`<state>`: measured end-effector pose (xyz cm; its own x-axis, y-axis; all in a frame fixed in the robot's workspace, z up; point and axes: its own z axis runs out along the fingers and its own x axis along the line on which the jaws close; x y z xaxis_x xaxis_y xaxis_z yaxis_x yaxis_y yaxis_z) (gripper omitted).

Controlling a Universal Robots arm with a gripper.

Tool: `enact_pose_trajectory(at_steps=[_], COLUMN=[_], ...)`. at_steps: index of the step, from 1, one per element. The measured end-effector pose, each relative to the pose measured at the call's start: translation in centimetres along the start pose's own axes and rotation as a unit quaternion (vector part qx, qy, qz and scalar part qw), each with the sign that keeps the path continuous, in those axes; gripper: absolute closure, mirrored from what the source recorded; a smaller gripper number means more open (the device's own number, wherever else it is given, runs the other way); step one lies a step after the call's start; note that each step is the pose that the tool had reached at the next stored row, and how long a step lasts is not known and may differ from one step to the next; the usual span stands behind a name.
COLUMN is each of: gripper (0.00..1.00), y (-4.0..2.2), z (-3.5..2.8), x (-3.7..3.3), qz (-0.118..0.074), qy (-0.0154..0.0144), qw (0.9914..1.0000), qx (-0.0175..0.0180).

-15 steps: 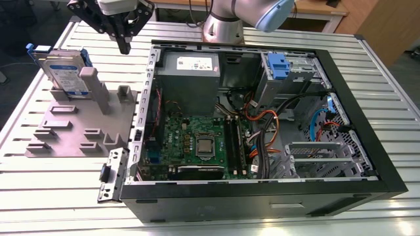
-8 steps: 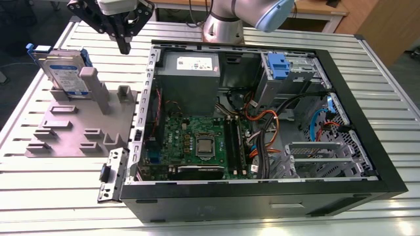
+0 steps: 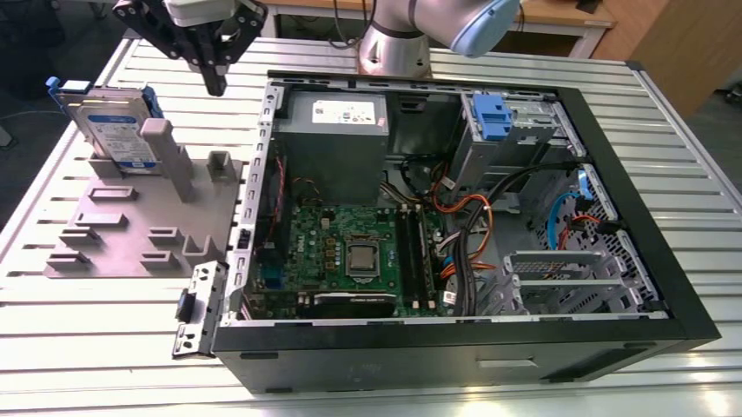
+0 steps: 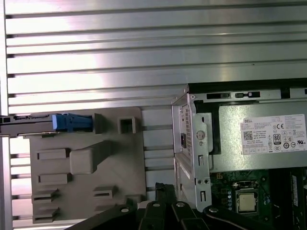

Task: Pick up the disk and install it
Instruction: 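Reach for the disk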

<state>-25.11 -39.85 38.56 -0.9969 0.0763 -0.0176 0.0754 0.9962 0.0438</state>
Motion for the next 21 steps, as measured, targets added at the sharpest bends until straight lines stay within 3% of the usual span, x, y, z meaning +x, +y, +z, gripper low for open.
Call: enact_pose_trajectory(at_steps=[21], gripper=[0.89], y=[-0.04], z=[0.01], x=[0.53], qz=[0.0], qy=[0.0], qw=[1.0], qx=[0.0])
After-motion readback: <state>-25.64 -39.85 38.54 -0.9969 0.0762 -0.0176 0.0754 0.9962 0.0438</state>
